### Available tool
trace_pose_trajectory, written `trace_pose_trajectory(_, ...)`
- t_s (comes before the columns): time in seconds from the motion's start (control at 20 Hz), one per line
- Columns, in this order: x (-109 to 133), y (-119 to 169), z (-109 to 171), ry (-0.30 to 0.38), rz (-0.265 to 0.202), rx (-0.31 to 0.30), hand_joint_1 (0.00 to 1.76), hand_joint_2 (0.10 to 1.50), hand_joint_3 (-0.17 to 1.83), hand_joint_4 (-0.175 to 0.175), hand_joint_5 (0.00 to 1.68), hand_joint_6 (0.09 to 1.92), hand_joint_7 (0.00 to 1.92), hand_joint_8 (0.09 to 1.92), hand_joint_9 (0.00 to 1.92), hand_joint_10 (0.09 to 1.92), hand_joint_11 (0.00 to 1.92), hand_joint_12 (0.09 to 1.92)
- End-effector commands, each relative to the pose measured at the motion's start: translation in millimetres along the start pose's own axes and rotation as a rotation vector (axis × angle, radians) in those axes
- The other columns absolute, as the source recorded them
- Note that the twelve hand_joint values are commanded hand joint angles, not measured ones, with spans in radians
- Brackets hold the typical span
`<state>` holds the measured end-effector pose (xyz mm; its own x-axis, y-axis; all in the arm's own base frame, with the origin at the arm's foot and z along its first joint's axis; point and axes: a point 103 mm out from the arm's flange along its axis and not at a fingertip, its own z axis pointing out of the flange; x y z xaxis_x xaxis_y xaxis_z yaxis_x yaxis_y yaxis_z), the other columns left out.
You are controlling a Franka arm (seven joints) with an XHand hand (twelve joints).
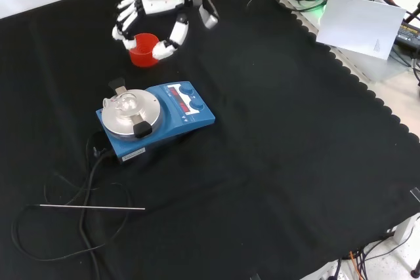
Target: Turn on the heater.
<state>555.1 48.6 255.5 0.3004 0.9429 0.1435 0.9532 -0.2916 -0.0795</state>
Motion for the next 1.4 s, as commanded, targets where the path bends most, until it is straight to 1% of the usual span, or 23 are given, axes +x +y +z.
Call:
trace_pose_trajectory(0.05,-27,-18,-11,-0.098,-0.029,0.058,0.90,0.62,0.71,-0.026,0.51,0.72,0.48,0.66,0.63,0.63,0.24,1.35)
trace_pose_trajectory(0.1,-29,-19,-11,-0.122,-0.032,0.082,0.91,0.63,0.71,-0.029,0.49,0.69,0.59,0.65,0.75,0.61,0.34,1.33)
trace_pose_trajectory(0.15,-31,-20,-11,-0.166,-0.033,0.109,0.94,0.64,0.71,-0.036,0.46,0.65,0.73,0.65,0.90,0.58,0.49,1.29)
trace_pose_trajectory(0.25,-35,-21,-10,-0.228,-0.036,0.145,1.04,0.68,0.72,-0.057,0.38,0.52,0.95,0.66,1.17,0.52,0.84,1.14)
trace_pose_trajectory(0.3,-39,-21,-10,-0.249,-0.034,0.149,1.09,0.69,0.73,-0.067,0.34,0.42,1.07,0.71,1.27,0.53,1.04,1.03)
trace_pose_trajectory(0.35,-41,-23,-10,-0.265,-0.027,0.157,1.12,0.71,0.73,-0.075,0.32,0.33,1.19,0.81,1.39,0.60,1.22,0.95)
trace_pose_trajectory(0.4,-44,-23,-10,-0.273,-0.024,0.168,1.15,0.71,0.73,-0.081,0.31,0.26,1.32,0.95,1.53,0.72,1.41,0.94)
trace_pose_trajectory(0.45,-47,-23,-10,-0.277,-0.023,0.176,1.18,0.72,0.74,-0.084,0.32,0.21,1.45,1.10,1.68,0.87,1.60,1.02)
trace_pose_trajectory(0.5,-50,-23,-11,-0.283,-0.024,0.183,1.21,0.73,0.75,-0.087,0.34,0.19,1.57,1.21,1.79,1.01,1.75,1.12)
trace_pose_trajectory(0.55,-53,-25,-10,-0.297,-0.027,0.194,1.25,0.75,0.75,-0.092,0.37,0.19,1.67,1.30,1.85,1.15,1.83,1.23)
trace_pose_trajectory(0.65,-57,-28,-8,-0.340,-0.034,0.229,1.33,0.76,0.79,-0.096,0.41,0.20,1.80,1.40,1.91,1.36,1.90,1.35)
trace_pose_trajectory(0.8,-62,-34,-6,-0.407,-0.059,0.275,1.41,0.74,0.88,-0.095,0.40,0.20,1.86,1.46,1.92,1.48,1.92,1.42)
trace_pose_trajectory(0.95,-68,-39,-6,-0.449,-0.077,0.302,1.44,0.72,0.93,-0.091,0.37,0.18,1.87,1.48,1.92,1.51,1.92,1.44)
trace_pose_trajectory(1.1,-75,-46,-5,-0.474,-0.093,0.321,1.45,0.71,0.95,-0.087,0.34,0.16,1.88,1.49,1.92,1.52,1.92,1.45)
trace_pose_trajectory(1.4,-93,-66,-3,-0.486,-0.104,0.345,1.46,0.70,0.99,-0.076,0.30,0.12,1.88,1.50,1.92,1.53,1.92,1.46)
